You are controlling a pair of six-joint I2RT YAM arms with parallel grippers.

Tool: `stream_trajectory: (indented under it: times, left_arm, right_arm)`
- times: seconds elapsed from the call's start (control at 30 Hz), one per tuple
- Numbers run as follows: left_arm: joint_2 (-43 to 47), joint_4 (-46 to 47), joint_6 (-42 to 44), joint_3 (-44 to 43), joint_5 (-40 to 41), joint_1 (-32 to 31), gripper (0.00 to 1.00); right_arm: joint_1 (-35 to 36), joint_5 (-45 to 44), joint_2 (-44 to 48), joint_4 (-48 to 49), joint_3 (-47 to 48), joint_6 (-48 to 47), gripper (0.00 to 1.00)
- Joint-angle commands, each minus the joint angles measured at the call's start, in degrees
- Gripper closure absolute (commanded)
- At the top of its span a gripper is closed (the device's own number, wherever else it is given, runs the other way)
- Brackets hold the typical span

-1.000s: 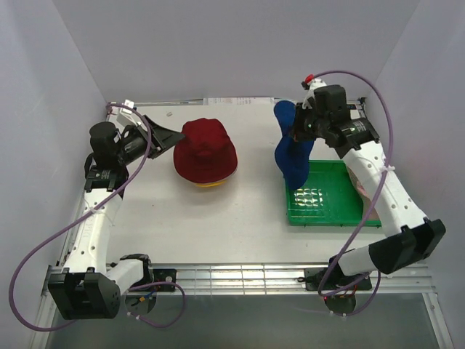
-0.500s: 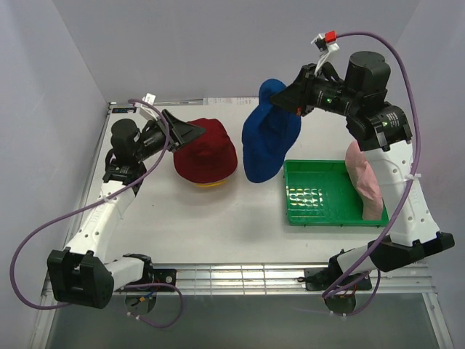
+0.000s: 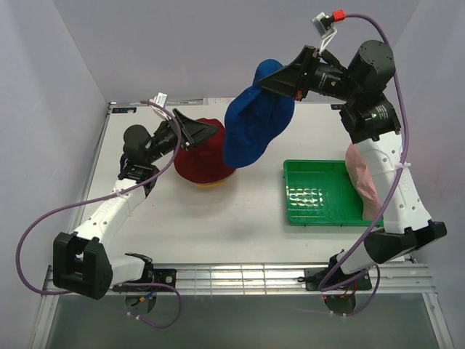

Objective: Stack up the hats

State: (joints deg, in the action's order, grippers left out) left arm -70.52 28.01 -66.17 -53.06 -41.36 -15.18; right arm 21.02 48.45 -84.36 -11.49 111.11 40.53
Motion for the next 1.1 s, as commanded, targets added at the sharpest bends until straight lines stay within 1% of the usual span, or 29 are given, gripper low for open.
stream_trajectory:
  times: [0.0, 0.13, 0.17, 0.3, 0.5, 0.63, 0.8, 0.97, 1.0, 1.03, 1.07]
  left_arm:
    - [1.7, 4.8, -3.0, 1.9, 1.9, -0.7, 0.28]
    - [5.2, 4.8, -3.6, 4.6, 4.9, -1.1, 0.28]
    - [5.5, 4.9, -4.5, 5.1, 5.4, -1.2, 0.28]
    - [5.7, 6.7, -7.4, 6.3, 6.6, -2.5, 0.28]
    - [6.7, 7.9, -12.4, 7.4, 12.0, -3.9, 0.27]
    - [9.6, 5.4, -12.8, 8.3, 18.3, -3.9, 0.26]
    - [10.1, 4.4, -14.1, 8.2, 19.3, -4.0, 0.26]
    - [10.7, 4.7, -20.0, 9.8, 20.1, -4.0, 0.25]
    - [10.7, 4.6, -20.8, 10.0, 19.9, -4.0, 0.12]
    - [10.9, 3.5, -22.4, 10.1, 19.7, -4.0, 0.08]
    - [11.3, 2.4, -23.0, 10.0, 19.6, -4.0, 0.06]
  right_arm:
    - [-0.4, 2.4, -1.2, 8.2, 2.1, 5.7, 0.92]
    - [-0.5, 1.9, -2.5, 10.5, 2.4, 8.1, 0.92]
    - [-0.5, 2.1, -2.7, 13.9, 1.9, 9.2, 0.92]
    - [-0.5, 2.8, -3.9, 20.3, 0.2, 14.0, 0.92]
    - [-0.5, 2.6, -5.7, 26.6, 0.2, 19.1, 0.92]
    - [-0.4, 1.5, -6.9, 27.1, 0.0, 19.7, 0.92]
    - [-0.1, 0.4, -8.1, 29.9, -0.9, 21.6, 0.92]
    - [0.7, 0.1, -9.6, 31.0, 0.2, 22.3, 0.92]
    - [0.7, -0.1, -10.0, 31.0, 0.5, 22.4, 0.92]
    - [0.8, -0.1, -10.4, 31.1, 0.7, 22.5, 0.92]
    - [0.8, -0.2, -10.6, 31.1, 0.9, 22.6, 0.92]
